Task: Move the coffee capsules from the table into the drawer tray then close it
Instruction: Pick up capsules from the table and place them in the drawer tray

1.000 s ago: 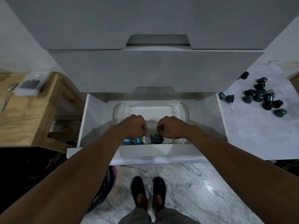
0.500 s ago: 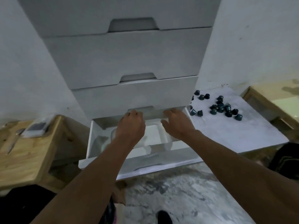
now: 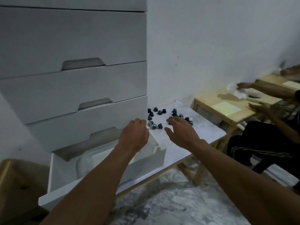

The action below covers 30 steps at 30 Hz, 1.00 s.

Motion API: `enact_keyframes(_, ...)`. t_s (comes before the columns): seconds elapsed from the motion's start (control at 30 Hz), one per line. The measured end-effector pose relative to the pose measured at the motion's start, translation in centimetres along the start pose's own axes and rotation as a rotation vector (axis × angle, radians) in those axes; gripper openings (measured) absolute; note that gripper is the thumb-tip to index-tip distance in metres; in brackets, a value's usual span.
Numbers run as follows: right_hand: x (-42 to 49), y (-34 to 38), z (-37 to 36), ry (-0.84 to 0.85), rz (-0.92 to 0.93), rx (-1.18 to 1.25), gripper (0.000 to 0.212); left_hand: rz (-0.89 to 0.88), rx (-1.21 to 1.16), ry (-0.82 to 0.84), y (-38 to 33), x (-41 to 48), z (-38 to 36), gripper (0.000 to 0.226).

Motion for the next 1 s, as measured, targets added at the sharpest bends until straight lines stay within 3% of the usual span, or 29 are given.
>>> enact_keyframes(0.3,0.5,-12.1,4.3,0.006,-0.117,0.011,0.036,-0.086,-0.022,0.060,-10.8,7.0,-3.5,0.025)
enact_keyframes(0.63,6.8,-28.6,6.5,0.125,-0.098,0.040,0.044,0.038,-0.098,0.128,-22.2,17.8,-11.4,0.025)
enact_keyframes(1.0,13.4,-36.3,-0.9,0.325,-0.116,0.133,0.041,0.090,-0.069,0.297,-23.8,23.8,-21.2,0.031)
Point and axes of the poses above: each hand's wrist, its own x-axis towards the middle knuckle, its own z-axis out of the back of the hand, y = z × x, the point moved 9 cm from there along x, towards the middle knuckle, and after that the axes turned 13 degrees about x, right-handed, at the moved point
